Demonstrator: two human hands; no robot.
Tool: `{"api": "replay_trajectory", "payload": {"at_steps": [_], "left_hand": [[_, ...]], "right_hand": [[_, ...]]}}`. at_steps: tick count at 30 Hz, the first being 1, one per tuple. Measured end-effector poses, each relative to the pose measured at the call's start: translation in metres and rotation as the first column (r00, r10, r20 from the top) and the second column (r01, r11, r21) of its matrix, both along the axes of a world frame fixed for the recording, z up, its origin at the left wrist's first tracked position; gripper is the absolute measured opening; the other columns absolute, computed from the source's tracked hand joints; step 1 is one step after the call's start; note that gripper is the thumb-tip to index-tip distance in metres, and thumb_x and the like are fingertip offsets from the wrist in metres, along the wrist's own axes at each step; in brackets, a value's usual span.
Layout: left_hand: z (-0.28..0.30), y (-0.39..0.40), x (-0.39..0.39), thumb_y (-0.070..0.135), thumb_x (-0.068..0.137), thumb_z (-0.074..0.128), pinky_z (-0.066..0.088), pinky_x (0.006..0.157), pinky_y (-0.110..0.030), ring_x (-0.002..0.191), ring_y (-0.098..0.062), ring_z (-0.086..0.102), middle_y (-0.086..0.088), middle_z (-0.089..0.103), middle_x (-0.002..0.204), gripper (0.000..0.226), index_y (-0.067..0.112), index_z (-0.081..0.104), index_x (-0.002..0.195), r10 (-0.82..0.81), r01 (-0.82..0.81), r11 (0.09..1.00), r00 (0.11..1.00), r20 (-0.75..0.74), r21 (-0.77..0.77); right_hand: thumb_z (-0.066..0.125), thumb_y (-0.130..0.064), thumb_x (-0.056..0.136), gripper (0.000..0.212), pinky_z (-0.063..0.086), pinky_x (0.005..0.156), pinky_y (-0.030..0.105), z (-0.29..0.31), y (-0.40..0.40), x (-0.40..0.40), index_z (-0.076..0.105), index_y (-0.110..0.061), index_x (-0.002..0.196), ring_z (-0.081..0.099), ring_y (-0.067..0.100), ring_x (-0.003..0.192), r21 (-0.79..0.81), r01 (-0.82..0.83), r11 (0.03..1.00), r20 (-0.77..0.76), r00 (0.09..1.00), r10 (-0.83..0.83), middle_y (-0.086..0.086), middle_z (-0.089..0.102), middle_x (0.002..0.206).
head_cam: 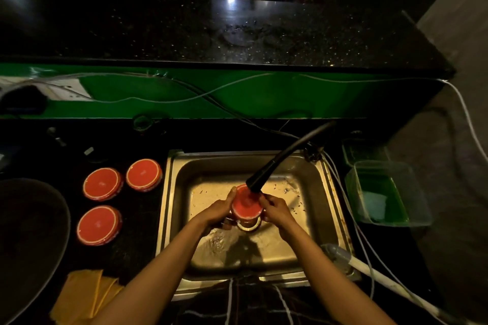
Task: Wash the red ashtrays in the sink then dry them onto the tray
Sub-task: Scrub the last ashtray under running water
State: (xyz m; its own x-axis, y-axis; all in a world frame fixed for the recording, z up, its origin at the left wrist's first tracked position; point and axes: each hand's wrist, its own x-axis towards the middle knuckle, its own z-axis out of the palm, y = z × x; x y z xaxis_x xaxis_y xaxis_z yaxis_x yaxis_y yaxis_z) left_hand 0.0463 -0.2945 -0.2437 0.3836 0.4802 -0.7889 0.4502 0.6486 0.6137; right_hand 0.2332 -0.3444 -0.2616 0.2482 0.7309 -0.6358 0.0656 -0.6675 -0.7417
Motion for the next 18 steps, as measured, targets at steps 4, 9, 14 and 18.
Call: {"api": "replay_trajectory", "payload": {"at_steps": [4, 9, 14, 18], "left_hand": [[0.002, 0.010, -0.014, 0.058, 0.092, 0.056, 0.057, 0.093, -0.037, 0.105, -0.023, 0.068, -0.010, 0.071, 0.113, 0.055, 0.010, 0.066, 0.117, 0.173, -0.179, 0.983, 0.978, 0.113, 0.043], [0.004, 0.026, -0.006, 0.039, 0.091, 0.069, 0.060, 0.070, -0.027, 0.086, -0.022, 0.072, -0.016, 0.073, 0.100, 0.042, 0.000, 0.067, 0.105, 0.407, -0.413, 0.910, 0.906, 0.116, 0.035], [-0.011, 0.027, 0.010, 0.035, 0.093, 0.067, 0.059, 0.079, -0.034, 0.085, -0.024, 0.070, -0.018, 0.072, 0.101, 0.040, -0.002, 0.066, 0.108, 0.364, -0.366, 0.930, 0.930, 0.058, 0.034], [-0.018, 0.017, 0.019, 0.020, 0.092, 0.069, 0.056, 0.092, -0.045, 0.105, -0.030, 0.069, -0.015, 0.072, 0.112, 0.027, 0.006, 0.068, 0.114, 0.200, -0.211, 0.976, 0.969, 0.143, 0.061]], "right_hand": [[0.062, -0.036, 0.096, 0.043, 0.054, 0.070, 0.033, 0.002, 0.008, -0.011, 0.068, 0.004, 0.112, 0.065, 0.027, 0.079, -0.163, 0.103, 0.981, -0.274, 0.951, -0.145, 0.015, 0.073, 0.091], [0.055, -0.025, 0.100, 0.030, 0.056, 0.072, 0.029, 0.007, -0.003, -0.033, 0.053, -0.003, 0.120, 0.075, 0.030, 0.084, -0.337, 0.197, 0.921, -0.599, 0.710, -0.371, 0.020, 0.075, 0.100], [0.052, -0.017, 0.102, 0.024, 0.055, 0.089, 0.041, 0.009, -0.020, -0.024, 0.050, -0.001, 0.121, 0.072, 0.036, 0.092, -0.361, 0.277, 0.891, -0.598, 0.664, -0.449, 0.025, 0.065, 0.113], [0.058, -0.019, 0.099, 0.032, 0.061, 0.078, 0.040, 0.003, -0.028, -0.003, 0.051, 0.003, 0.122, 0.071, 0.035, 0.095, -0.239, 0.289, 0.927, -0.345, 0.867, -0.359, 0.024, 0.069, 0.109]]}}
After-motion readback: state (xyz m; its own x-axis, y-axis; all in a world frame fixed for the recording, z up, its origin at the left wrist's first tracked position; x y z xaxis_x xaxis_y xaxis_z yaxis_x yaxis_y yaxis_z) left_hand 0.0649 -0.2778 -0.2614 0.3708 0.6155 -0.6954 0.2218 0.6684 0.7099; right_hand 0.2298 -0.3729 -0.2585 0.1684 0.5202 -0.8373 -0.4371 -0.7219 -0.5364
